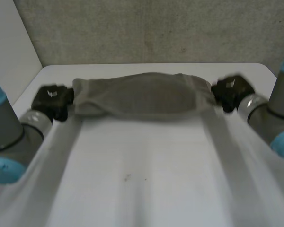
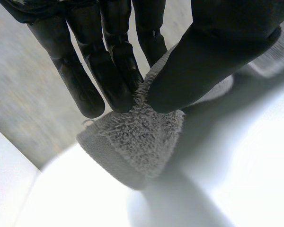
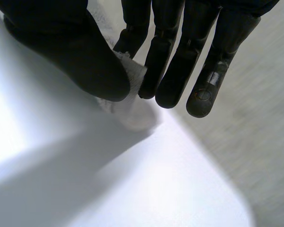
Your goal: Fold the towel.
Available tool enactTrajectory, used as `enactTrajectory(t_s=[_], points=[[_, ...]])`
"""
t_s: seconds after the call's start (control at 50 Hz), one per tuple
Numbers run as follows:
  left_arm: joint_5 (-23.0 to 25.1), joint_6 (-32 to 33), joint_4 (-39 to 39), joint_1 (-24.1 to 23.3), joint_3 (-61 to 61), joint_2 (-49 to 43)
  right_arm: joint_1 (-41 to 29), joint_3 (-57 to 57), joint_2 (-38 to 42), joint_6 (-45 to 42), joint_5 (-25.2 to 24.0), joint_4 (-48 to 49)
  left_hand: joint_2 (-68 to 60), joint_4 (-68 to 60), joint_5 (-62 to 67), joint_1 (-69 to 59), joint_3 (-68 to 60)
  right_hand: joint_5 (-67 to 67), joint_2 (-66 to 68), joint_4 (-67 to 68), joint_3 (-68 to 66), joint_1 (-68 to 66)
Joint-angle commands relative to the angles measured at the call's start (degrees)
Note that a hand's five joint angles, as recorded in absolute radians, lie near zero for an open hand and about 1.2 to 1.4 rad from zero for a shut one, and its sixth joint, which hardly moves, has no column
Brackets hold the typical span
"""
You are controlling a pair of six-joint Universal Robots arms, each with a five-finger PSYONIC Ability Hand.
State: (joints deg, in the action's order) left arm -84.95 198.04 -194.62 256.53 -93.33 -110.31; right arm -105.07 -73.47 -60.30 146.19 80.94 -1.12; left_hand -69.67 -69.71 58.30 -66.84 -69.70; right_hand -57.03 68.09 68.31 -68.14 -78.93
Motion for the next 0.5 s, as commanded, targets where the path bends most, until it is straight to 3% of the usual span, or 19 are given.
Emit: enactTrajectory(t_s=[0.02,0.14,0.26,0.3,0.34,0.5], points=[[0.22,5.23,-7.60,0.90,-10.28,-0.17,1.80,-7.90,4.66,-3.11,0.19,-0.64,-10.33,-10.29,11.70,-13.16,-10.30,-12.97,11.91,11.69,-11.86,-1.07],[0.31,7.09,-8.41,2.66,-11.61,0.27,2.94,-9.14,4.93,-0.74,-1.57,0.77,-10.33,-10.29,11.70,-13.16,-10.30,-12.97,11.91,11.69,-11.86,-1.07],[0.22,7.01,-8.41,3.54,-11.35,0.80,4.35,-9.41,4.75,7.53,-3.50,2.79,-10.33,-10.29,11.70,-13.16,-10.30,-12.97,11.91,11.69,-11.86,-1.07],[0.22,7.01,-8.41,3.72,-11.26,1.15,4.44,-9.49,4.75,8.84,-3.85,2.88,-10.33,-10.29,11.70,-13.16,-10.30,-7.15,6.08,5.86,-6.04,4.76],[0.22,6.92,-8.49,4.33,-11.26,1.94,4.44,-10.63,4.67,9.46,-5.43,4.01,-10.33,-10.29,11.70,-13.16,-10.30,11.97,-13.04,-13.25,13.08,23.88],[0.22,6.83,-8.58,4.77,-11.18,2.03,4.79,-13.97,4.40,9.28,-7.72,9.29,-10.33,-10.29,11.70,-13.16,-10.30,29.82,-30.89,-31.11,30.93,41.73]])
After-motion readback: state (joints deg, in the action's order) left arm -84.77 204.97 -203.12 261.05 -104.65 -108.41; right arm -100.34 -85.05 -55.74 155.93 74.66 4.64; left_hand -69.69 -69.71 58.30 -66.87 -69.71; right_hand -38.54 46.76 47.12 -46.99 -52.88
